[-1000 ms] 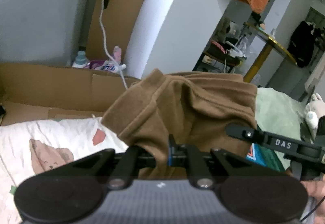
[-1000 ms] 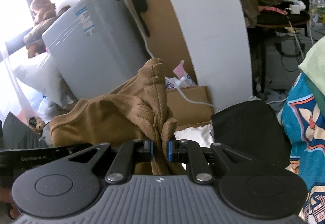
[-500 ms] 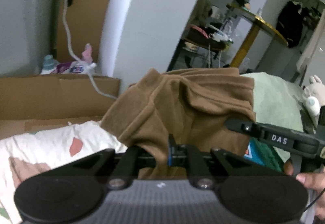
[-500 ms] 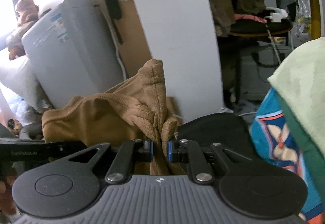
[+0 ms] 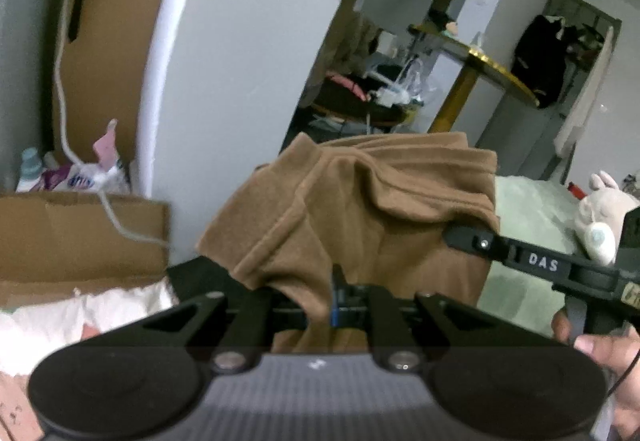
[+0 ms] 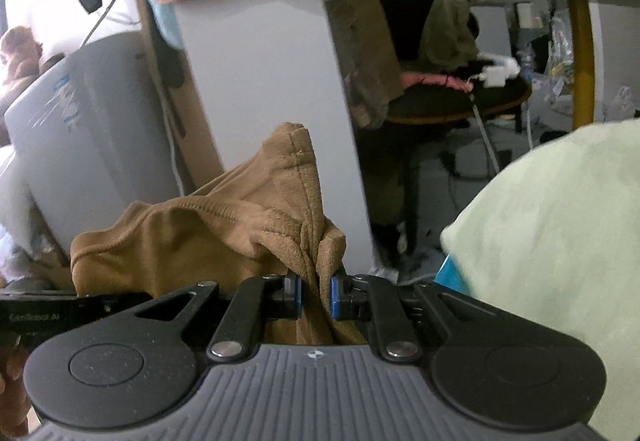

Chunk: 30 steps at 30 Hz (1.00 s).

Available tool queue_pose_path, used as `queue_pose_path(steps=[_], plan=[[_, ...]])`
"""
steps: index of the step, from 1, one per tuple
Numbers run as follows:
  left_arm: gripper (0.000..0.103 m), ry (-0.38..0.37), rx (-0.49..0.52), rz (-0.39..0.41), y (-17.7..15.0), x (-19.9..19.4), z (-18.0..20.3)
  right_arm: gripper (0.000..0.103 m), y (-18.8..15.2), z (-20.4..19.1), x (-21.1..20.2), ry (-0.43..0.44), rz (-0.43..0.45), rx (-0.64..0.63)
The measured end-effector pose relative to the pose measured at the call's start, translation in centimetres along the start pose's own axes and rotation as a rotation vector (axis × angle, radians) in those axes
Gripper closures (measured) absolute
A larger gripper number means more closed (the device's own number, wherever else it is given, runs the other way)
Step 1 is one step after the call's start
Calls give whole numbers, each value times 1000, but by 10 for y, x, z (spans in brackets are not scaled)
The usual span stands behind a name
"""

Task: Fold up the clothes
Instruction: 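Hold the lifted brown shirt up in the air with both tools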

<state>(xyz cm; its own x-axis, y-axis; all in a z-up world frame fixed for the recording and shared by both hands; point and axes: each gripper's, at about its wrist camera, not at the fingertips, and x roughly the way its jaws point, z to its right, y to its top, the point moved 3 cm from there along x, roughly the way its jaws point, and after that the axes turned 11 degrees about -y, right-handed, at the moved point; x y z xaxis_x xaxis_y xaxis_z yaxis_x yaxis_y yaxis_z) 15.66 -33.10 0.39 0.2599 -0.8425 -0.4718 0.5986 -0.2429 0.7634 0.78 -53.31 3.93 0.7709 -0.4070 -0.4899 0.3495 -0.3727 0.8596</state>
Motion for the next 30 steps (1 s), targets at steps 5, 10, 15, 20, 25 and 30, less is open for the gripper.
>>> queue_pose_path(steps=[5, 10, 15, 20, 25, 30], plan=[[94, 3, 18, 1, 6, 16, 5, 91, 3, 8, 11, -29, 13, -26], [94, 4, 11, -28, -8, 39, -7, 91, -17, 8, 27, -45, 0, -48], [94, 13, 10, -63, -23, 61, -33, 91, -41, 7, 54, -45, -35, -74], [94, -5, -34, -91, -29, 85, -63, 91, -58, 14, 85, -53, -67, -88], [94, -15, -42, -121, -34, 111, -86, 91, -69, 21, 113, -68, -104, -88], [94, -17, -67, -131, -37, 130, -106, 91, -74, 26, 141, -90, -135, -94]])
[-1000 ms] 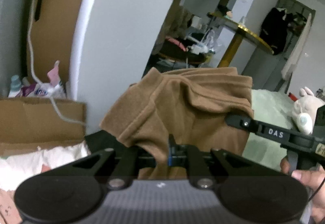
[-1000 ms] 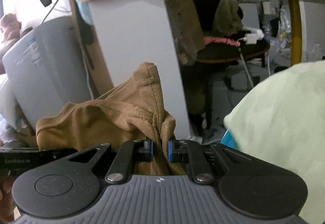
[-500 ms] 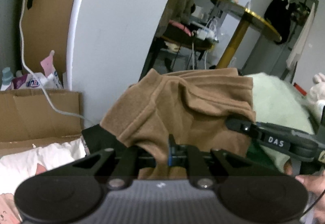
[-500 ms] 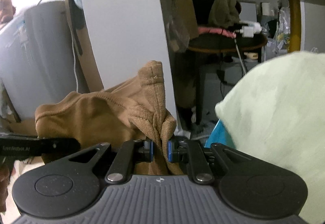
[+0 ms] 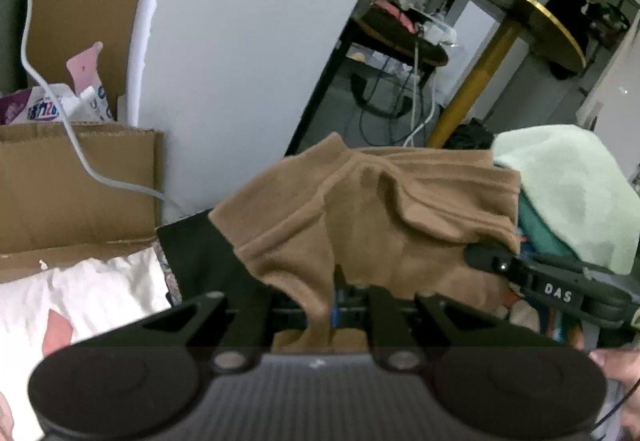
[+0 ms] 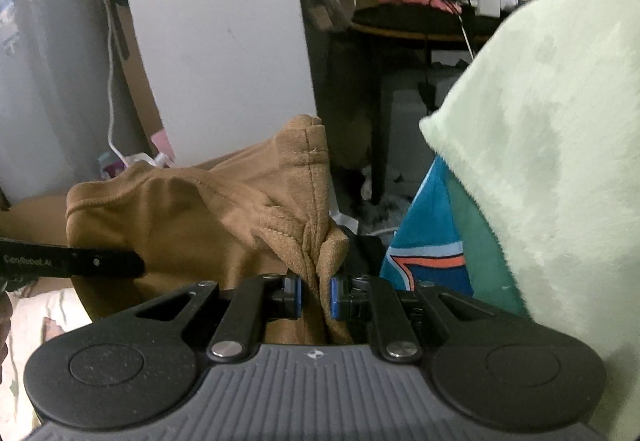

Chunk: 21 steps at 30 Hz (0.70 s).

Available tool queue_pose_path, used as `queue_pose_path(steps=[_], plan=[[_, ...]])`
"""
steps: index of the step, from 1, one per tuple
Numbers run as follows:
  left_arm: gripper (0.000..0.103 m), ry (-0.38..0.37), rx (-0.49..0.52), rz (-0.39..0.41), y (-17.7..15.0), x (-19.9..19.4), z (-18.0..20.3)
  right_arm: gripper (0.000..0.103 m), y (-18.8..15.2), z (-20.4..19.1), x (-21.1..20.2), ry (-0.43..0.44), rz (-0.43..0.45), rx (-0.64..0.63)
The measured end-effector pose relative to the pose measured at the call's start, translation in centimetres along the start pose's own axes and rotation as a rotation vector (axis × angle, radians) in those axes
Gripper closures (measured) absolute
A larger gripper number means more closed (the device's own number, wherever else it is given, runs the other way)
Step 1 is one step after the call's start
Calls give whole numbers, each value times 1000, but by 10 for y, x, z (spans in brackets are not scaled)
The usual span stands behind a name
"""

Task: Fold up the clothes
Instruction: 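Hold the lifted brown shirt up in the air with both tools, then carry the folded brown shirt with both tools toward the bed's head end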

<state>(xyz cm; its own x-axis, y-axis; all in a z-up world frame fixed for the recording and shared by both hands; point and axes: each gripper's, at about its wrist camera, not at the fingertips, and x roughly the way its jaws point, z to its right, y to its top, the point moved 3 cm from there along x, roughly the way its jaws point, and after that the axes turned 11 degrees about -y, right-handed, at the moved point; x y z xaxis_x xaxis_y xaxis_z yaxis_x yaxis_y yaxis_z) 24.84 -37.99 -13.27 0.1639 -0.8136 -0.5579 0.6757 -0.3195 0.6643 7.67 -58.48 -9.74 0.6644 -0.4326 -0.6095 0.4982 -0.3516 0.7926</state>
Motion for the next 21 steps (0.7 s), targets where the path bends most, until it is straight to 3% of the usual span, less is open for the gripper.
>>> queue_pose_path(steps=[12, 21], plan=[[94, 33, -72, -13, 22, 48, -47, 91, 9, -19, 68, -65, -29, -74], [94, 79, -134, -24, 30, 79, -95, 91, 9, -47, 114, -109, -40, -199]])
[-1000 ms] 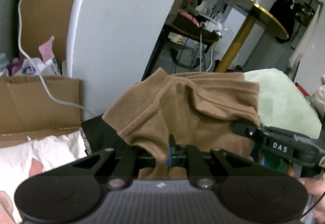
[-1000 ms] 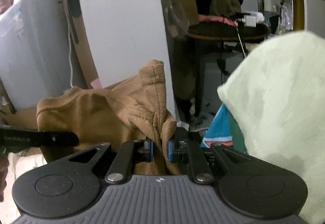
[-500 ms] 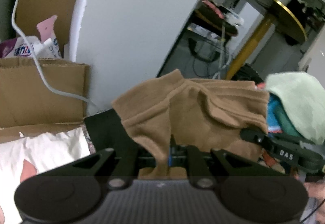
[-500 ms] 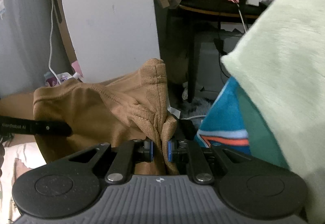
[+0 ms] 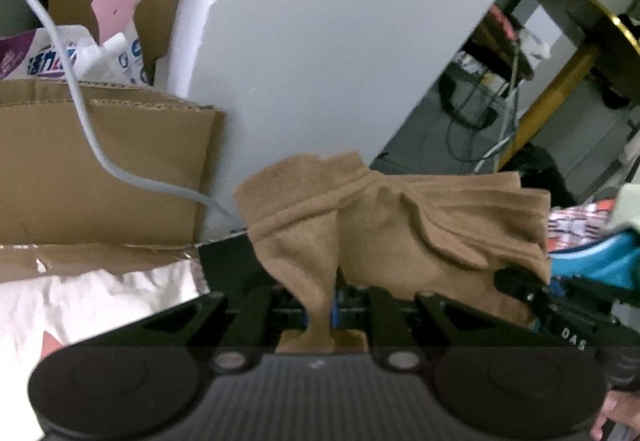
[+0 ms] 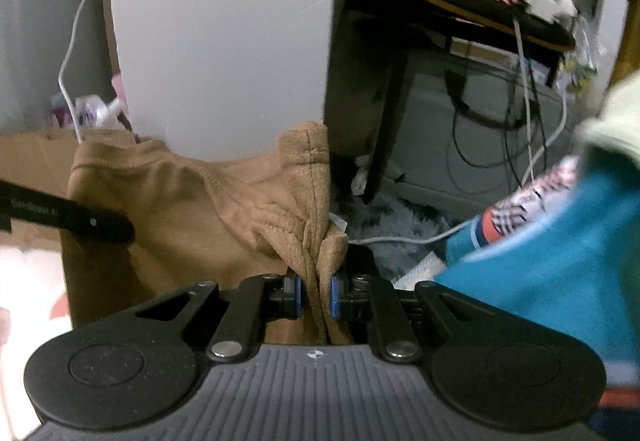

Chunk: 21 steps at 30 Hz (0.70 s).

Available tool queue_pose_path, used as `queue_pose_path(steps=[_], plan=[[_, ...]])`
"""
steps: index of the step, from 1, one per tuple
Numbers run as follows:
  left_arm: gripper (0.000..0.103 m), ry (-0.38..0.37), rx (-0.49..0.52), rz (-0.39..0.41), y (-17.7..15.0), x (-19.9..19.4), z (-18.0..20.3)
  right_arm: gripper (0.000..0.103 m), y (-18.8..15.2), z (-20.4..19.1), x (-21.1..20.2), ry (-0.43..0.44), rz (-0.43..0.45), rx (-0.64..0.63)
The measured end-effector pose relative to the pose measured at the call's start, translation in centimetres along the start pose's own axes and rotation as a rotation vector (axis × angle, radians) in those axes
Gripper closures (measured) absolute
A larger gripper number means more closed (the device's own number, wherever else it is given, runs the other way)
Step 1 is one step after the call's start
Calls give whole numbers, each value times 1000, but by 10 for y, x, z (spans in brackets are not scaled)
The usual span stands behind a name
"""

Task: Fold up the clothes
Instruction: 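Carry the folded brown shirt with both tools toward the bed's head end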

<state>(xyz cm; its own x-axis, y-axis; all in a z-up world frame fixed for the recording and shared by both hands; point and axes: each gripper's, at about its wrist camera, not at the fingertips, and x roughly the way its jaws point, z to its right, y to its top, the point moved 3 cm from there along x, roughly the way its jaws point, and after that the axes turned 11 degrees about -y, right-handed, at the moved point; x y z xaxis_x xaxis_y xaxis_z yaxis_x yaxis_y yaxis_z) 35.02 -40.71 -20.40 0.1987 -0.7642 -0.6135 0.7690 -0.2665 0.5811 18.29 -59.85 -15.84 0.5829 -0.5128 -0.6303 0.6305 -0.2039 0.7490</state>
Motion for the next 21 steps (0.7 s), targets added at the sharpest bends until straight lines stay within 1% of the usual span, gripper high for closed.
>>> queue_pose_path(steps=[4, 8, 14, 15, 16, 17, 19, 20, 21], plan=[[94, 16, 37, -39, 4, 20, -10, 90, 1, -11, 23, -33, -22, -50], [94, 19, 11, -47, 4, 37, -22, 90, 1, -15, 37, -58, -31, -76], [93, -6, 1, -58, 4, 52, -35, 88, 1, -15, 62, -101, -52, -100], [92, -6, -11, -60, 5, 54, -39, 86, 2, -14, 68, -110, -60, -99], [88, -2, -28, -60, 6, 55, -43, 78, 2, -14, 72, -127, -69, -93], [85, 4, -47, -58, 7, 54, -48, 74, 3, -12, 76, -153, -78, -82], [74, 14, -83, -50, 9, 51, -57, 71, 8, -6, 77, -181, -83, -50], [70, 13, -89, -36, 11, 47, -62, 71, 11, -1, 76, -183, -79, -29], [62, 12, -96, -22, 14, 43, -67, 70, 14, 3, 74, -184, -75, -7]])
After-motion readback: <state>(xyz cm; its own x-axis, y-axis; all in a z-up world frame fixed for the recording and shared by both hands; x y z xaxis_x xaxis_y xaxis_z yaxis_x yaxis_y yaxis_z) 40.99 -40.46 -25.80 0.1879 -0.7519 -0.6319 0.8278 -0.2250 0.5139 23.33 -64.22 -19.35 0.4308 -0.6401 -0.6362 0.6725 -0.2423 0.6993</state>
